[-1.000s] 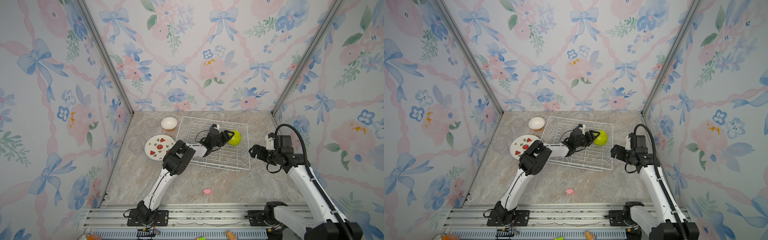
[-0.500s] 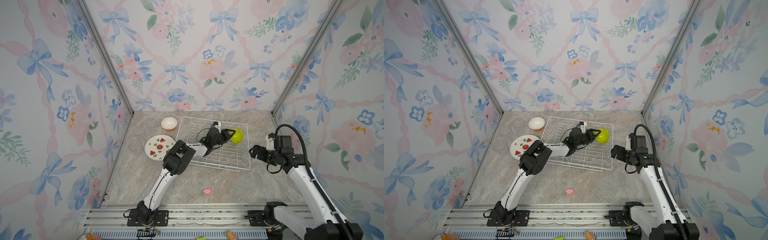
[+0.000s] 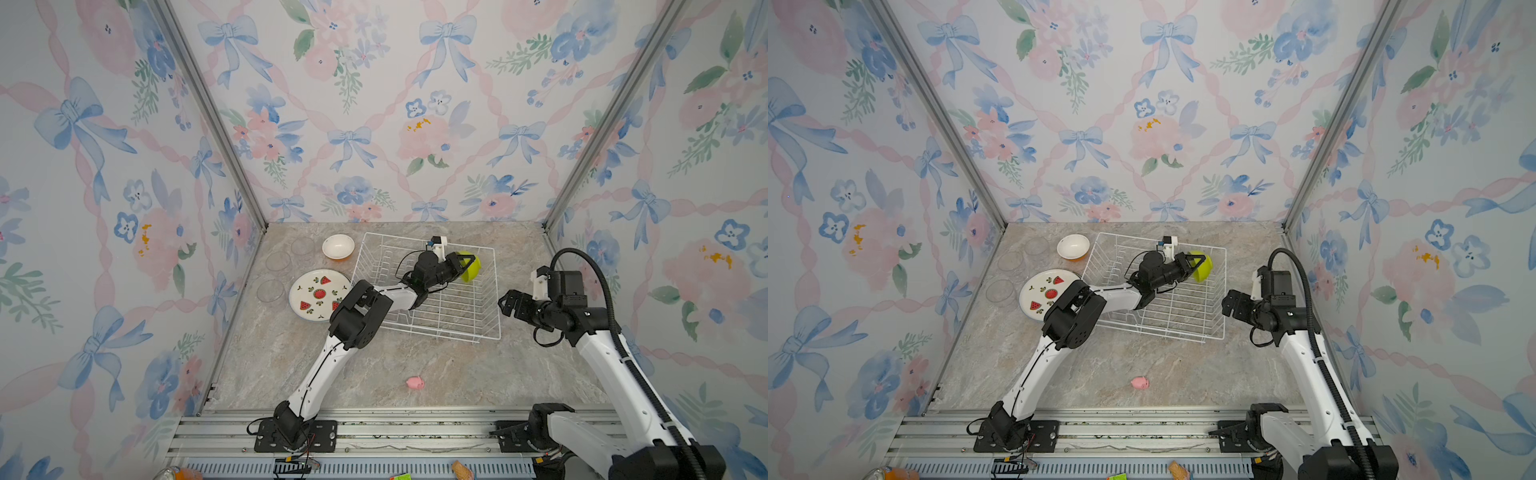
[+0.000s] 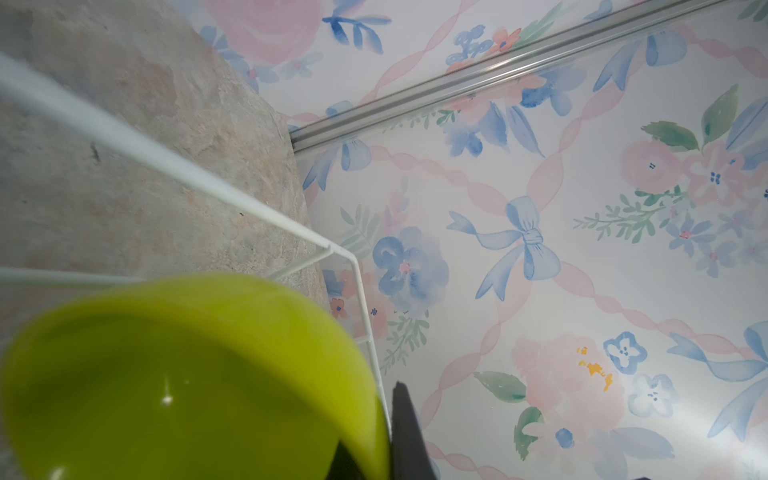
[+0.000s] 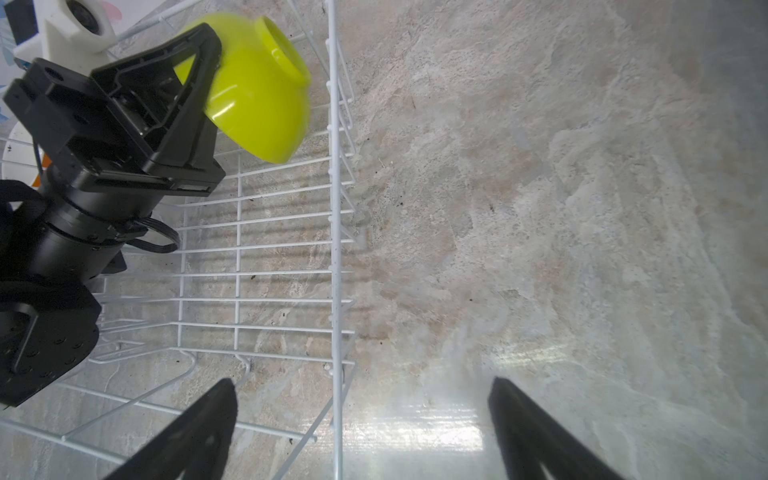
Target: Unload the mixed dishes from the dish rack
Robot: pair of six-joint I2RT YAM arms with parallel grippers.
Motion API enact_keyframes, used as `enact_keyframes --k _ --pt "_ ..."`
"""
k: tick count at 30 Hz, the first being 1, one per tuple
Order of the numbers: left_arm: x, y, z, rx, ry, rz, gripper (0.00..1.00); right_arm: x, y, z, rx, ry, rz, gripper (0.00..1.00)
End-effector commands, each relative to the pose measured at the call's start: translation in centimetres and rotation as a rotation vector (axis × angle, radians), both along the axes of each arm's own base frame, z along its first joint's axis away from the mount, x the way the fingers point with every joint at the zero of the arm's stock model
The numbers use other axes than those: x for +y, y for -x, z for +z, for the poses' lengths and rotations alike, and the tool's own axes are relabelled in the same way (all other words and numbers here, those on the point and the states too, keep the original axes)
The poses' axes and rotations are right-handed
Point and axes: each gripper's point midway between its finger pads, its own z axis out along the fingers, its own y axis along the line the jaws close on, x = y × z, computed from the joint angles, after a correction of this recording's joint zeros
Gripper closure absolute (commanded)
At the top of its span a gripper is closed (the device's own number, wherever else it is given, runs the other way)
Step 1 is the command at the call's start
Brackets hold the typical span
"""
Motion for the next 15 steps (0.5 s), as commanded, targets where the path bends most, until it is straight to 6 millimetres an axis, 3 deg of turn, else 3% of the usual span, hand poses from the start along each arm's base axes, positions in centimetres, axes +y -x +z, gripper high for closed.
enact_keyframes --k 1,7,15 --pt "0.1 0.0 -4.5 0.063 -0.092 -0.023 1.00 -0.4 -0.3 0.6 -0.002 0.003 -0.022 0.03" --pt "-0.2 0.6 -1.7 -0.013 -0.132 -0.046 1.00 -0.3 -0.8 1.0 -0.006 -0.009 -0.030 0.03" --pt "1.6 1.5 1.7 -0.085 -0.203 -0.028 1.00 0.2 -1.8 1.7 -0.034 -0.048 -0.036 0.03"
